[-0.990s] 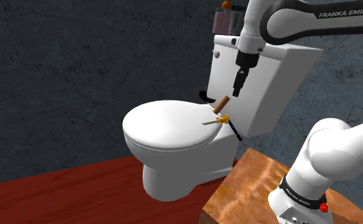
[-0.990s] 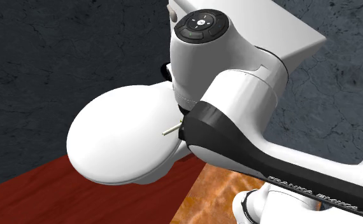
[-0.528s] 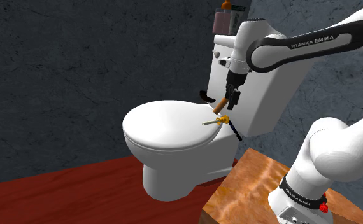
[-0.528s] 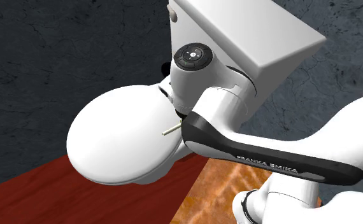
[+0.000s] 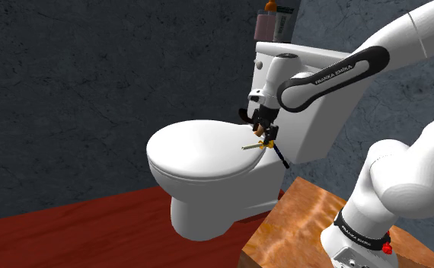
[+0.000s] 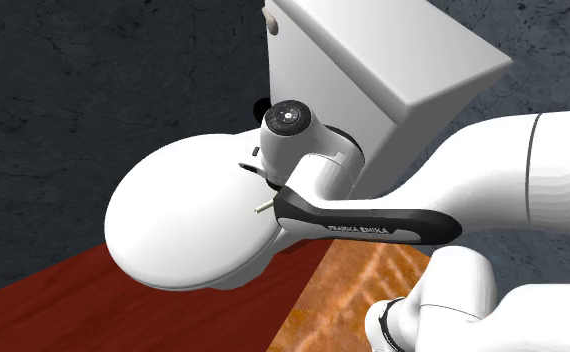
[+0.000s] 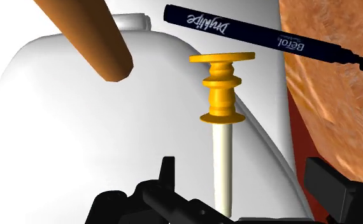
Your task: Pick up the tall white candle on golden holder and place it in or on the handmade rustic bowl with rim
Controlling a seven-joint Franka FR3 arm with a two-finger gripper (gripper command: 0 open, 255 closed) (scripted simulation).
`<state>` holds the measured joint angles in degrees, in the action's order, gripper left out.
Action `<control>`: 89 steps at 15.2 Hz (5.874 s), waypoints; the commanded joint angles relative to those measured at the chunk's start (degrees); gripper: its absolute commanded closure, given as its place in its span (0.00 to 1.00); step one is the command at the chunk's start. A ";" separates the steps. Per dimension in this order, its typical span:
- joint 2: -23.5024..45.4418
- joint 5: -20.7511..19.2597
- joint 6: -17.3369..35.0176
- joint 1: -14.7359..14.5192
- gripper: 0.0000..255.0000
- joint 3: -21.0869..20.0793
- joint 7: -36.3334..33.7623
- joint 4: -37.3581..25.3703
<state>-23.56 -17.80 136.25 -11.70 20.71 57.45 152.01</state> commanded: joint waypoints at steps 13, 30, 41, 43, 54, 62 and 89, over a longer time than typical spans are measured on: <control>7.63 0.14 9.55 -0.99 0.00 2.38 2.95 1.58; 4.16 0.17 4.61 -0.87 1.00 1.66 3.05 0.06; -1.70 0.87 -5.68 -0.92 1.00 0.07 3.58 -4.43; -2.51 1.05 -7.46 -0.96 1.00 -0.21 3.70 -5.41; 4.17 3.49 -10.55 -1.05 1.00 4.86 11.47 -16.21; 20.15 12.98 -10.23 -0.97 1.00 13.10 25.65 -31.74; 61.35 54.36 -15.68 -5.99 1.00 37.31 56.25 -58.38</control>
<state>36.36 41.53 116.63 -19.82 55.89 112.51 92.52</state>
